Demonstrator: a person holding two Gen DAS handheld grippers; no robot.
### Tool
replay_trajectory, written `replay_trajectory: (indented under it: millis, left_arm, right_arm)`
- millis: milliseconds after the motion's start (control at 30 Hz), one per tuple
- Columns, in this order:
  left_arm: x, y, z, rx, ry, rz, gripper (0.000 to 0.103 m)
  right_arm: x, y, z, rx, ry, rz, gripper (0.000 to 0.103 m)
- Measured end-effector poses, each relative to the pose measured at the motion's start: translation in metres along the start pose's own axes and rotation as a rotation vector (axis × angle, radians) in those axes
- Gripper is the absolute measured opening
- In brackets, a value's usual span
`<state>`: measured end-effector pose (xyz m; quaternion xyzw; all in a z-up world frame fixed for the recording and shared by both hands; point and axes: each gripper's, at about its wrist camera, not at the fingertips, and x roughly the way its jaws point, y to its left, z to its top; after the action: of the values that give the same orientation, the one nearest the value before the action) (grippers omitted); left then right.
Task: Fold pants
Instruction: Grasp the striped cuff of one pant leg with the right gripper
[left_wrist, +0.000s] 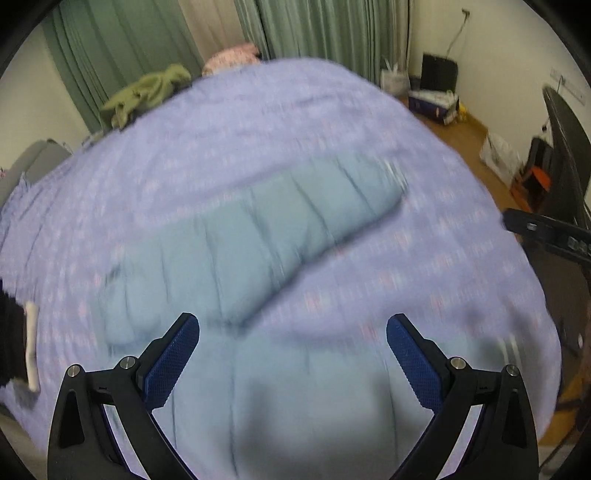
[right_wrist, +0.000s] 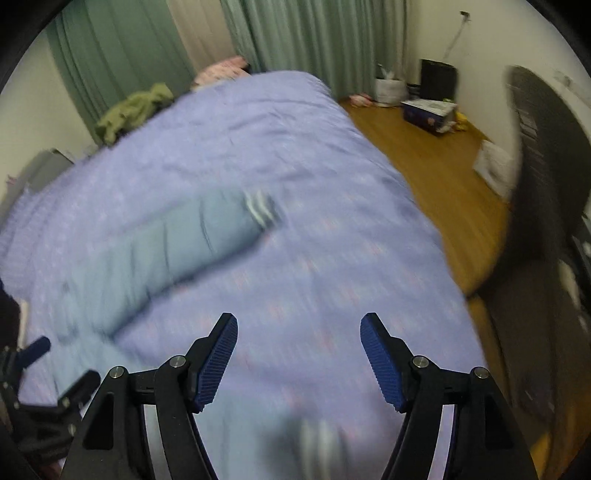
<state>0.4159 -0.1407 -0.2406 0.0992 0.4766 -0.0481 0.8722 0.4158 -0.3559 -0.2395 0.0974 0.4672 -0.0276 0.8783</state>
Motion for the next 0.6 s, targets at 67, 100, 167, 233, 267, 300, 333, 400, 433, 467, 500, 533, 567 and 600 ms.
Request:
replay_trajectory:
  millis: [67, 100, 167, 233, 267, 300, 333, 400, 433, 467, 500, 533, 567, 600]
  left_arm:
    - [0.018, 0.005, 0.021, 0.013, -0.024, 0.013, 0.103]
    - [0.029, 0.009, 0.032, 0.014, -0.032, 0.017, 0.103]
    - [0.046, 0.016, 0.048, 0.007, -0.040, 0.006, 0.103]
    - [0.061, 0.023, 0.059, -0.012, -0.039, -0.021, 0.103]
    - [0.068, 0.026, 0.063, -0.011, -0.040, -0.026, 0.103]
    - [0.075, 0.028, 0.066, -0.006, -0.039, -0.025, 0.103]
    - [0.080, 0.028, 0.066, 0.000, -0.038, -0.023, 0.103]
    - [0.090, 0.031, 0.066, 0.008, -0.022, -0.018, 0.102]
    - [0.093, 0.033, 0.065, 0.007, -0.017, -0.017, 0.102]
    - [0.095, 0.034, 0.062, 0.004, -0.014, -0.013, 0.102]
    - [0.097, 0.037, 0.059, -0.001, -0.011, -0.007, 0.102]
    - [0.098, 0.038, 0.056, -0.007, -0.007, -0.003, 0.102]
    - [0.099, 0.042, 0.052, -0.016, 0.004, -0.001, 0.102]
    - [0.101, 0.044, 0.048, -0.022, 0.012, -0.002, 0.102]
  right_arm:
    - [0.025, 0.006, 0.027, 0.013, -0.009, 0.046, 0.070]
    - [0.040, 0.011, 0.038, 0.022, -0.012, 0.057, 0.069]
    - [0.076, 0.021, 0.061, 0.035, 0.004, 0.072, 0.066]
    - [0.100, 0.025, 0.070, 0.036, 0.033, 0.072, 0.060]
    - [0.112, 0.027, 0.073, 0.035, 0.053, 0.072, 0.058]
    - [0.129, 0.031, 0.077, 0.034, 0.074, 0.080, 0.058]
    - [0.135, 0.032, 0.076, 0.035, 0.083, 0.087, 0.058]
    - [0.158, 0.036, 0.077, 0.034, 0.112, 0.103, 0.058]
    - [0.166, 0.037, 0.076, 0.036, 0.125, 0.105, 0.058]
    - [0.178, 0.037, 0.076, 0.046, 0.149, 0.108, 0.058]
    - [0.186, 0.035, 0.073, 0.061, 0.172, 0.110, 0.058]
    - [0.196, 0.033, 0.072, 0.086, 0.193, 0.116, 0.058]
    - [0.202, 0.031, 0.071, 0.113, 0.202, 0.128, 0.058]
    - [0.207, 0.029, 0.069, 0.137, 0.204, 0.134, 0.057]
